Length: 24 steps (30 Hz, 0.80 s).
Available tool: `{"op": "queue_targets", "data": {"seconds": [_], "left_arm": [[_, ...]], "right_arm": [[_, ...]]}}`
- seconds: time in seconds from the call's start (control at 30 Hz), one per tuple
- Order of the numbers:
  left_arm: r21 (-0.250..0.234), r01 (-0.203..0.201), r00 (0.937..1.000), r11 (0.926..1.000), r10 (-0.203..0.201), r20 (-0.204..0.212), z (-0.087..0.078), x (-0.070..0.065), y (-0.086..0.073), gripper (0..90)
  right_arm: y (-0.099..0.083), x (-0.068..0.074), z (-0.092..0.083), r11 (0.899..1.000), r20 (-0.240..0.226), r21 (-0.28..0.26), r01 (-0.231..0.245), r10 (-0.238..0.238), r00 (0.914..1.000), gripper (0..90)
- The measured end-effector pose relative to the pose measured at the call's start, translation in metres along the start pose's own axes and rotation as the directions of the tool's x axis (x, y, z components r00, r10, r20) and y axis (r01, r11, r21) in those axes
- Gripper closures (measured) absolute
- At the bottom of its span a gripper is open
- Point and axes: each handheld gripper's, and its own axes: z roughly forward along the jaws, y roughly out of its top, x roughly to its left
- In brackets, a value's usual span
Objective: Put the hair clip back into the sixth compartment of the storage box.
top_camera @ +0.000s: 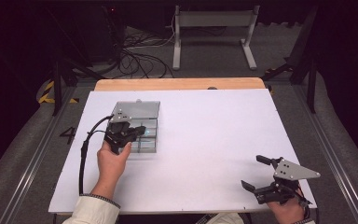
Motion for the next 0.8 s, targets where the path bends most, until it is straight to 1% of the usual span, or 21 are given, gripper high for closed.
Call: {"op": "queue_targets", "data": {"seconds": [0.1,0.13,0.17,0.37,0.4,0.5,0.53,0.57,0.7,0.73,0.8], "left_arm": [[0.023,0.007,1.0,0.9997,-0.007,0.001,0.004,0.001,-0.001,89.0],[0.028,-0.006,1.0,0.9996,0.006,-0.007,0.005,0.002,-0.001,88.9],[0.036,0.016,0.9999,0.9992,-0.016,0.004,0.007,0.001,-0.001,89.0],[0.071,0.033,0.9994,0.997,-0.033,0.008,0.012,0.005,-0.002,88.9],[0.077,0.041,0.999,0.9962,-0.043,0.016,0.014,0.005,-0.002,88.9],[0.096,0.041,0.999,0.9946,-0.042,0.014,0.016,0.007,-0.002,88.8],[0.099,0.05,0.9985,0.9938,-0.052,0.015,0.017,0.007,-0.003,88.8],[0.101,0.052,0.9984,0.9935,-0.054,0.015,0.018,0.007,-0.003,88.9],[0.122,0.048,0.9983,0.9914,-0.052,0.027,0.021,0.008,-0.003,88.8],[0.131,0.055,0.9978,0.9898,-0.059,0.03,0.022,0.008,-0.003,88.8],[0.14,0.056,0.9977,0.9885,-0.061,0.029,0.023,0.009,-0.004,88.8]], "right_arm": [[0.0,0.0,0.0,1.0,0.0,0.0,0.0,0.0,1.0,0.4],[0.0,0.0,0.0,1.0,0.0,0.0,0.0,0.0,1.0,0.4],[0.0,0.0,0.0,1.0,0.0,0.0,0.0,0.0,1.0,0.4],[0.0,0.0,0.0,1.0,0.001,0.0,-0.002,0.002,1.0,0.4],[0.0,0.0,-0.001,1.0,0.001,0.0,-0.002,0.002,1.0,0.4],[0.0,0.0,-0.001,1.0,0.001,0.0,-0.002,0.002,1.0,0.4],[0.0,0.0,-0.001,1.0,0.001,0.0,-0.002,0.002,1.0,0.4],[0.0,0.0,-0.001,1.0,0.002,0.0,-0.002,0.002,1.0,0.4],[0.0,0.0,-0.001,1.0,0.002,0.0,-0.003,0.003,1.0,0.4],[0.0,0.0,-0.001,1.0,0.002,0.0,-0.003,0.003,1.0,0.4],[0.0,0.0,-0.001,1.0,0.002,-0.001,-0.003,0.003,1.0,0.4]]}}
